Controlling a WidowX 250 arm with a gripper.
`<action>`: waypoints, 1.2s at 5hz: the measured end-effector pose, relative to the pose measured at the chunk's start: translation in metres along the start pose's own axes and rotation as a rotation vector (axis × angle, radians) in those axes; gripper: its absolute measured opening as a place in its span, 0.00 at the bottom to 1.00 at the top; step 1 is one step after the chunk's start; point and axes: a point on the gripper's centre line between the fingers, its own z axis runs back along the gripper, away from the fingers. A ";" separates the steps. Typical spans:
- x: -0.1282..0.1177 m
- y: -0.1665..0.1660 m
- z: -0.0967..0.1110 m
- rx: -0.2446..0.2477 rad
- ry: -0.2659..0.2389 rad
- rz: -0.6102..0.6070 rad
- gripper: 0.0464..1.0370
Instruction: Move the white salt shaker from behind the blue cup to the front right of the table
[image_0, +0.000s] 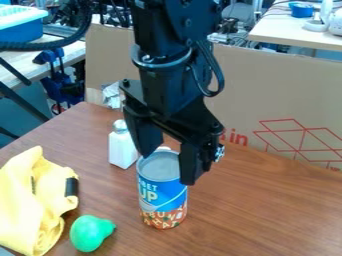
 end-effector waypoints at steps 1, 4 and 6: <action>-0.003 0.001 -0.005 0.003 0.020 0.000 0.96; 0.014 0.126 -0.010 0.066 -0.030 0.151 0.96; 0.041 0.177 -0.041 0.075 -0.063 0.209 0.96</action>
